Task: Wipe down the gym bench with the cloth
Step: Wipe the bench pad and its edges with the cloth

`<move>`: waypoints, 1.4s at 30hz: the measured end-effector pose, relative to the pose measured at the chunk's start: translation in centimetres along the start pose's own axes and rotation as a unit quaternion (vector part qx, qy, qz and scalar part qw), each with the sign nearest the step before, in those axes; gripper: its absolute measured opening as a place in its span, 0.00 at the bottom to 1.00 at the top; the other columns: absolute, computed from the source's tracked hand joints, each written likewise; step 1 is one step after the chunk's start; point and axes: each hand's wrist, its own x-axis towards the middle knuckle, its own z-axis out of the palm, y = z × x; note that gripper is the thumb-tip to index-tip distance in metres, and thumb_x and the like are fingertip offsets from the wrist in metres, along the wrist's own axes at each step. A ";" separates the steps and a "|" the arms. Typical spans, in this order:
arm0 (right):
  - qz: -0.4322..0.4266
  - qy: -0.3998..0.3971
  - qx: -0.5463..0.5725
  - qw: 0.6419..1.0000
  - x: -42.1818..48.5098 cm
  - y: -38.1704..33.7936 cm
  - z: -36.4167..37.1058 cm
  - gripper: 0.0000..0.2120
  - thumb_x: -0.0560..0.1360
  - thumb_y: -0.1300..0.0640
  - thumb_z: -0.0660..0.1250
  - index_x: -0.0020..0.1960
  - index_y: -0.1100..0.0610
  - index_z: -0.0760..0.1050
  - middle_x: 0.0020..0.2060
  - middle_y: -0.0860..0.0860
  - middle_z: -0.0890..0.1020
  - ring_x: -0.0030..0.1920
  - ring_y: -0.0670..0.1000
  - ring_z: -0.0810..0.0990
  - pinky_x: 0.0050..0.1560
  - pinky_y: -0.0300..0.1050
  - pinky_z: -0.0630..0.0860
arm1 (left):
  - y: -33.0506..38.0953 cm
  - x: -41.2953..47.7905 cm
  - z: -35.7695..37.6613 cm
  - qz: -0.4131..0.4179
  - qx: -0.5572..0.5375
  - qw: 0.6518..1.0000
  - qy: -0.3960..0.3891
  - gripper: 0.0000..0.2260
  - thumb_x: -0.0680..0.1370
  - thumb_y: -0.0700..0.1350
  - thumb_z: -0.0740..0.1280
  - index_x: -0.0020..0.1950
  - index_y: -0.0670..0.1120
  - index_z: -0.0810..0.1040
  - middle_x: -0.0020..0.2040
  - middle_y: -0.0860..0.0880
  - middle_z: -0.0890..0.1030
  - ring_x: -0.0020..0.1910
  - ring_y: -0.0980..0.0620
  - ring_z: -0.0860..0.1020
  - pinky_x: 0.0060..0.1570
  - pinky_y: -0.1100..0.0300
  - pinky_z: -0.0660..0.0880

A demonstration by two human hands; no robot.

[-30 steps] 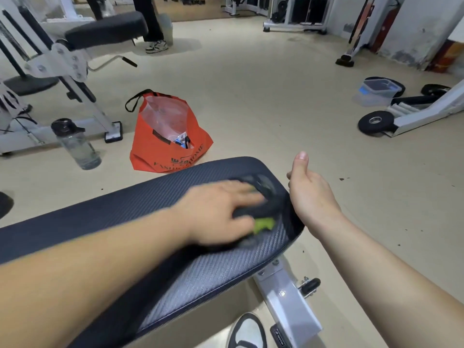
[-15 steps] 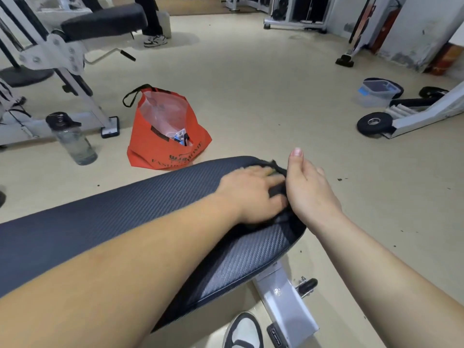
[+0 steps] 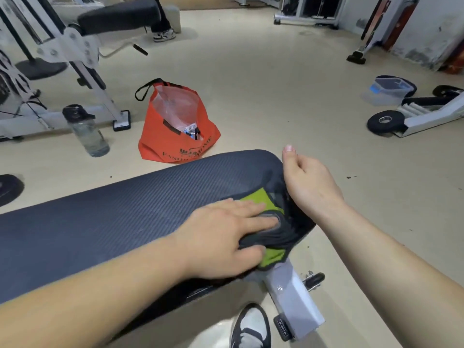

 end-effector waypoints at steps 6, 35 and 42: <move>-0.045 -0.050 -0.011 0.998 -0.3 -0.5 1.4 0.17 0.80 0.41 0.58 0.41 0.51 0.78 0.32 0.47 0.81 0.42 0.54 0.81 0.47 0.50 0.78 | -9.6 2.0 -3.5 -0.283 -0.025 0.958 0.043 0.33 0.74 0.67 0.54 0.79 0.62 0.63 0.81 0.56 0.62 0.78 0.49 0.64 0.75 0.50 0.64; -0.300 -0.298 0.027 0.906 -4.8 -7.4 2.0 0.25 0.72 0.47 0.78 0.68 0.47 0.78 0.61 0.41 0.80 0.61 0.39 0.77 0.67 0.41 0.72 | -5.0 -13.9 -1.8 -0.170 0.154 0.970 0.077 0.27 0.73 0.55 0.58 0.71 0.56 0.75 0.54 0.50 0.79 0.48 0.44 0.76 0.44 0.48 0.79; -0.345 -0.443 -0.159 0.812 -6.9 -8.1 3.7 0.45 0.64 0.42 0.82 0.77 0.42 0.66 0.73 0.36 0.65 0.75 0.41 0.62 0.77 0.47 0.62 | -2.5 -15.6 -0.5 -0.113 0.040 0.988 0.100 0.25 0.75 0.61 0.66 0.71 0.55 0.76 0.70 0.55 0.78 0.64 0.51 0.77 0.57 0.55 0.80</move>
